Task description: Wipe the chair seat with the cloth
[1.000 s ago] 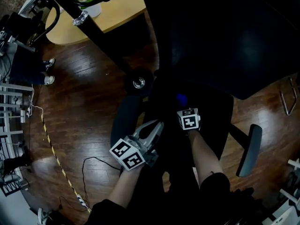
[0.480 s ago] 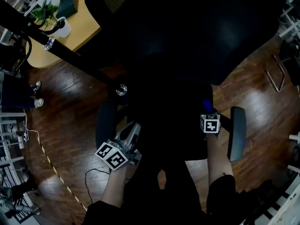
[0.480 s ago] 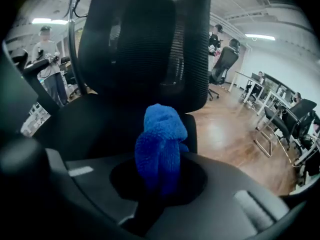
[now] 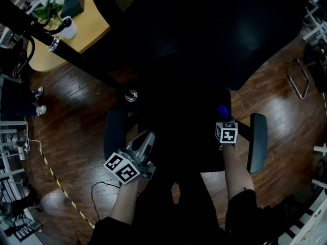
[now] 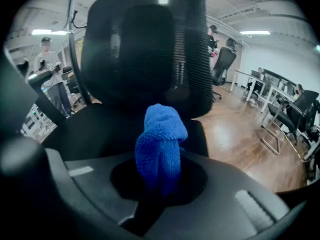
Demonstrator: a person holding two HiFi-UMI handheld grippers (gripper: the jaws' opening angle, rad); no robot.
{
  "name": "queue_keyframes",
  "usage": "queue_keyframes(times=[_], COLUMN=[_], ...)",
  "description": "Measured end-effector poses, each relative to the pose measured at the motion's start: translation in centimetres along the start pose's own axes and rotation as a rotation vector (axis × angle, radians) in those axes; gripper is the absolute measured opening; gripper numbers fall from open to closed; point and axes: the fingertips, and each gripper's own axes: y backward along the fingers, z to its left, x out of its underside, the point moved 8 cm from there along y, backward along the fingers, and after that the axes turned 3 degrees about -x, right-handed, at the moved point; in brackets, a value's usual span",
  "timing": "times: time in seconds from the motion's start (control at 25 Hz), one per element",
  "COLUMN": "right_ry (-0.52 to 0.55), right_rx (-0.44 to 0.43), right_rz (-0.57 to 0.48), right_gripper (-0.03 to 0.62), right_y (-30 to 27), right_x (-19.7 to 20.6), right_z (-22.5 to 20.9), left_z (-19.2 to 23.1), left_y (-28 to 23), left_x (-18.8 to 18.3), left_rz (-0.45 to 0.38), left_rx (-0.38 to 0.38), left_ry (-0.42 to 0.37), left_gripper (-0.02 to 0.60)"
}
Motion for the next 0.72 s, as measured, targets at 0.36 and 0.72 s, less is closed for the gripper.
queue_keyframes(times=[0.36, 0.72], right_ry=[0.172, 0.279], right_rx=[-0.471, -0.566], right_rz=[-0.025, 0.014], right_gripper=[0.037, 0.037], right_y=[-4.9, -6.1], right_x=[-2.8, -1.4], right_z=[22.8, 32.1], left_z=[-0.6, 0.0], left_y=[1.7, 3.1], left_x=[-0.8, -0.9], left_rz=[-0.064, -0.1], left_rx=[-0.003, -0.008], left_ry=[0.009, 0.008], left_gripper=[-0.008, -0.009])
